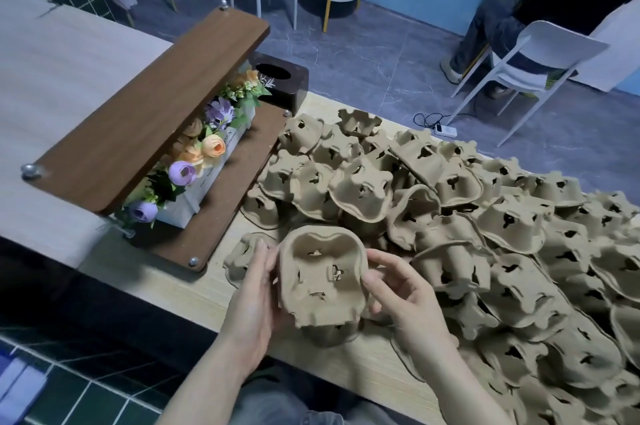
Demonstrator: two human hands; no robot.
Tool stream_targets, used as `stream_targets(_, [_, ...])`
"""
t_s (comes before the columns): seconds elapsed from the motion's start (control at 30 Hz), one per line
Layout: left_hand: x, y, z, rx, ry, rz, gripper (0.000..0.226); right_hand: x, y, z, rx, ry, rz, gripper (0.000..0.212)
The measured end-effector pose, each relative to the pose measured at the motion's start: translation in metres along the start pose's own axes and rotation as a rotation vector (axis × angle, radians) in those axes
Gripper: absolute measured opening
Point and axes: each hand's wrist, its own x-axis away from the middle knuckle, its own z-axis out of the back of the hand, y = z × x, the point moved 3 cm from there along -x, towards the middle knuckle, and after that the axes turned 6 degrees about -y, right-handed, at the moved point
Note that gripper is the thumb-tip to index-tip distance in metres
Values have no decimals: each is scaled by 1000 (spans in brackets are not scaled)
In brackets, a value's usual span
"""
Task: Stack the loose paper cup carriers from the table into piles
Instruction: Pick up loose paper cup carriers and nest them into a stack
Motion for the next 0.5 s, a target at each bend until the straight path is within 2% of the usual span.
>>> stream_targets(0.13, [1,9,27,-366,-17,-50,36,-4,2,-13,21,30,23,20])
stream_targets(0.2, [-1,14,39,-497,-35,-87,36,-6,1,-17,19,50,39,22])
stream_targets(0.3, [-5,17,47,-431,-102,-104,32,-9,0,-24,40,81,58,24])
stream_targets(0.4, [-9,18,51,-372,-91,-105,50,-12,-3,-32,82,59,64,23])
stream_targets(0.5, [-12,20,55,-279,-48,-146,49,-24,-19,-37,349,-25,141,24])
